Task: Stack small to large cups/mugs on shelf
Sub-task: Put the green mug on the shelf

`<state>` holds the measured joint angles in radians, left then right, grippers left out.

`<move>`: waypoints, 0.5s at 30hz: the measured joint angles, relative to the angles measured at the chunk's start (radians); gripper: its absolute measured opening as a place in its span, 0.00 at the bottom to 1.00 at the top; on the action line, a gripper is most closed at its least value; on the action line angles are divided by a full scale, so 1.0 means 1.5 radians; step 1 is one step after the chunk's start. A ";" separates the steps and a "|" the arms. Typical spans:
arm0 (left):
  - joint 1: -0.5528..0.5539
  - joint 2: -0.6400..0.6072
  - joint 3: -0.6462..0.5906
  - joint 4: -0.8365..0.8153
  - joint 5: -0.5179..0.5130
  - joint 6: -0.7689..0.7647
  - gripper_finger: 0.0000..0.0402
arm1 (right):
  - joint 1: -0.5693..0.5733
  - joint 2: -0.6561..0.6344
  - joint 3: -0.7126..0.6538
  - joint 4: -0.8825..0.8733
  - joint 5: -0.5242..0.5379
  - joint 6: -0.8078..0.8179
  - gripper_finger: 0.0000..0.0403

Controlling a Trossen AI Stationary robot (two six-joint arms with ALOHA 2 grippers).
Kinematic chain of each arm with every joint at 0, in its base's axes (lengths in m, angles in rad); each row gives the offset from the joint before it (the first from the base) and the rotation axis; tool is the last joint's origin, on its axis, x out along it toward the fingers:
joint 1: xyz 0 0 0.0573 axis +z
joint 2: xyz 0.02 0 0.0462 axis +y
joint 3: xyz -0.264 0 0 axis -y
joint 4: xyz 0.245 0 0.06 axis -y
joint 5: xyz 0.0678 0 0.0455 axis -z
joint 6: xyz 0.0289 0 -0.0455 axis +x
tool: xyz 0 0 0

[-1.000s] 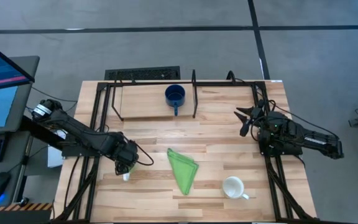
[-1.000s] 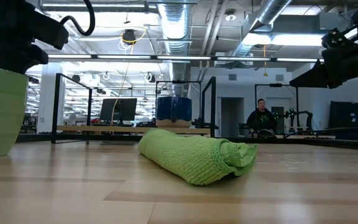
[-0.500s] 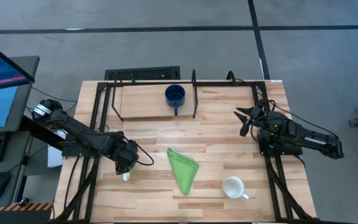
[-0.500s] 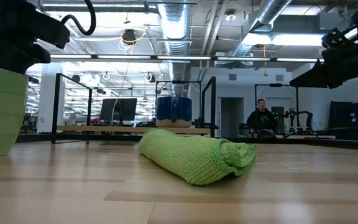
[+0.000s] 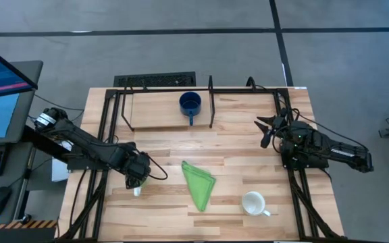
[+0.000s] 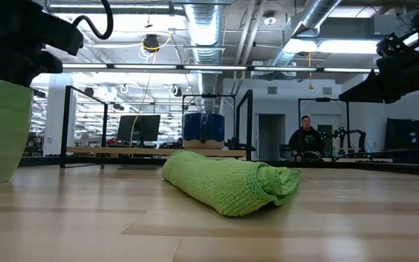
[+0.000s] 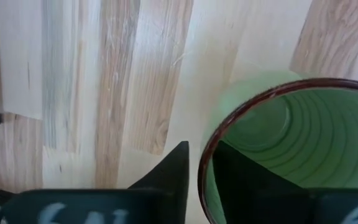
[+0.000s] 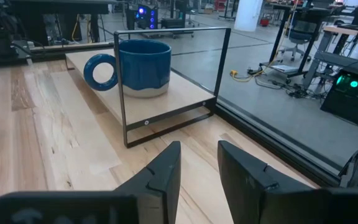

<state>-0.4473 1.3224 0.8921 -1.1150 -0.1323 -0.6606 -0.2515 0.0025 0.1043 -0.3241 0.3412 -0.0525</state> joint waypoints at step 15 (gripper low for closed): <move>0.000 -0.001 0.001 0.004 -0.002 0.019 0.02 | 0.000 0.000 0.000 0.000 0.000 0.000 0.32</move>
<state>-0.4473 1.3204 0.8940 -1.1094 -0.1360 -0.6315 -0.2516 0.0029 0.1043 -0.3241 0.3412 -0.0528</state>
